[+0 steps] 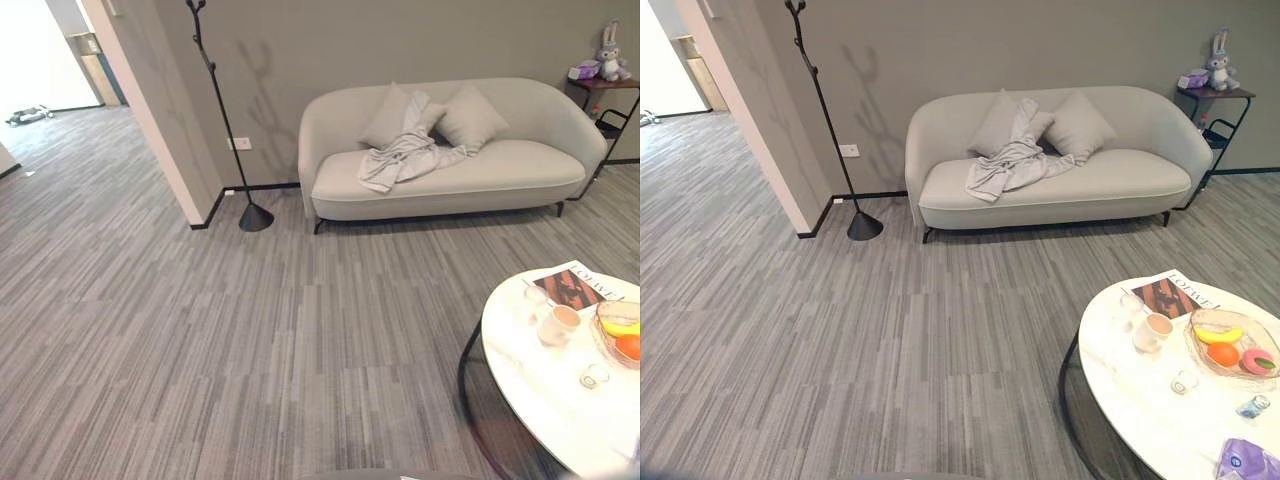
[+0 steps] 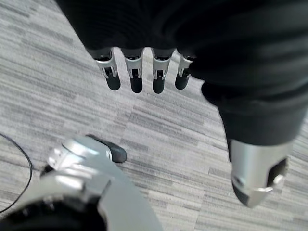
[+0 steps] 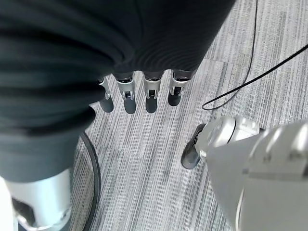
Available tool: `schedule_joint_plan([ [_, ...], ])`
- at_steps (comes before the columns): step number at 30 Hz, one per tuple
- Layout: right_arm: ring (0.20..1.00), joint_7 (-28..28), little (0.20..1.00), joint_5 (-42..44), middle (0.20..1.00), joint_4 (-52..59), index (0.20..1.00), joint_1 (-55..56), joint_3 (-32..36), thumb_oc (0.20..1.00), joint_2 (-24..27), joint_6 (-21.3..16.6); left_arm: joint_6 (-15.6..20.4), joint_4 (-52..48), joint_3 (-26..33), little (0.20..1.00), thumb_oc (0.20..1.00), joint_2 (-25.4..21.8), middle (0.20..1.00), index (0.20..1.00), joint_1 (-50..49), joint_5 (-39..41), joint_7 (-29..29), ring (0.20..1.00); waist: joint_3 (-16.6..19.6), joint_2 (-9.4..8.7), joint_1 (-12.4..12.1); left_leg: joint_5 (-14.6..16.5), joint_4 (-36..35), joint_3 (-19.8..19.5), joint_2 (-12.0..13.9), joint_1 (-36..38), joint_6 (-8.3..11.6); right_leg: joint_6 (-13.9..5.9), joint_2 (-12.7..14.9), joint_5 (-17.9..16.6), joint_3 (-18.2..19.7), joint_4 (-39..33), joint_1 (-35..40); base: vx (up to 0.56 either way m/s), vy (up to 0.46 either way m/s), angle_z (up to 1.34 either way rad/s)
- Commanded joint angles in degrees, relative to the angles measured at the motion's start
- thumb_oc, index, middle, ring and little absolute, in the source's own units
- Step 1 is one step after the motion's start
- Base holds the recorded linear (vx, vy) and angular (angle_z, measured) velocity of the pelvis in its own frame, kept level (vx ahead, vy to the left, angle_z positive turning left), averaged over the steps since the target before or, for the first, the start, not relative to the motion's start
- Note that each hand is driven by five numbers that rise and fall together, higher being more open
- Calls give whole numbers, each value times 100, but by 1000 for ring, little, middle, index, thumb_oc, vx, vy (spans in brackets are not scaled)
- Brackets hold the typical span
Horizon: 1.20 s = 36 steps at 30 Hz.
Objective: Hang the clothes on the sofa on the clothes rack.
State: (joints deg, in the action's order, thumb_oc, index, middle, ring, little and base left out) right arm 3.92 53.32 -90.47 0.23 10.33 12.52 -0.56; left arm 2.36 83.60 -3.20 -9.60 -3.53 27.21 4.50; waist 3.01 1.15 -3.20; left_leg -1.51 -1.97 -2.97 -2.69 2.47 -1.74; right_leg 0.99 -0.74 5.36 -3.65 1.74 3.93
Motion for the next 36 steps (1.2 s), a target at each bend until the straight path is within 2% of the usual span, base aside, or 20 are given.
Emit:
schedule_joint_plan([
  [1, 1000, -118, 1000, -551, 1000, -283, 1000, -248, -268, 1000, -275, 31, 24, 441, -2, 1000, 1000, 163, 1000, 1000, 308, -108, 14, 1000, -71, -143, 32, 151, -303, -395, 157, 84, 285, -496, 332, -452, -5, -674, 153, 0, 0, 0],
  [4, 1000, -253, 1000, -867, 1000, -261, 1000, -197, -534, 1000, -362, 91, 18, 485, -89, 1000, 1000, 186, 1000, 1000, 308, -291, 43, 1000, -74, -156, 42, 141, -303, -381, 157, 65, 286, -492, 331, -473, 22, -674, 124, -5, -5, -2],
  [6, 1000, -434, 1000, -1358, 1000, -164, 1000, -187, -899, 1000, -384, 116, 7, 520, -316, 1000, 1000, 184, 1000, 1000, 366, -723, 106, 1000, -90, -175, 69, 125, -303, -357, 165, 20, 290, -498, 325, -505, 64, -674, 60, -25, -26, -6],
  [11, 1000, -678, 1000, -1881, 1000, 67, 1000, -172, -1325, 1000, -396, 115, 26, 442, -731, 1000, 1000, 240, 1000, 1000, 406, -1300, 258, 1000, -74, -178, 127, 146, -303, -270, 183, 20, 286, -495, 294, -521, 172, -674, 24, -10, -31, -11],
  [17, 1000, -760, 1000, -2141, 1000, 117, 1000, -216, -1411, 1000, -323, 119, 34, 420, -897, 1000, 1000, 212, 1000, 1000, 476, -1606, 216, 1000, -36, -144, 140, 178, -303, -288, 207, 91, 276, -482, 269, -486, 211, -674, 89, -3, -39, -6],
  [36, 1000, -875, 1000, -2195, 1000, 233, 1000, -177, -1444, 1000, -302, 120, -54, 540, -771, 1000, 1000, 85, 1000, 1000, 470, -1713, 173, 1000, -17, -38, 141, 150, -303, -255, 333, 227, 351, -413, 177, -404, 235, -674, 228, 13, -58, -2],
])
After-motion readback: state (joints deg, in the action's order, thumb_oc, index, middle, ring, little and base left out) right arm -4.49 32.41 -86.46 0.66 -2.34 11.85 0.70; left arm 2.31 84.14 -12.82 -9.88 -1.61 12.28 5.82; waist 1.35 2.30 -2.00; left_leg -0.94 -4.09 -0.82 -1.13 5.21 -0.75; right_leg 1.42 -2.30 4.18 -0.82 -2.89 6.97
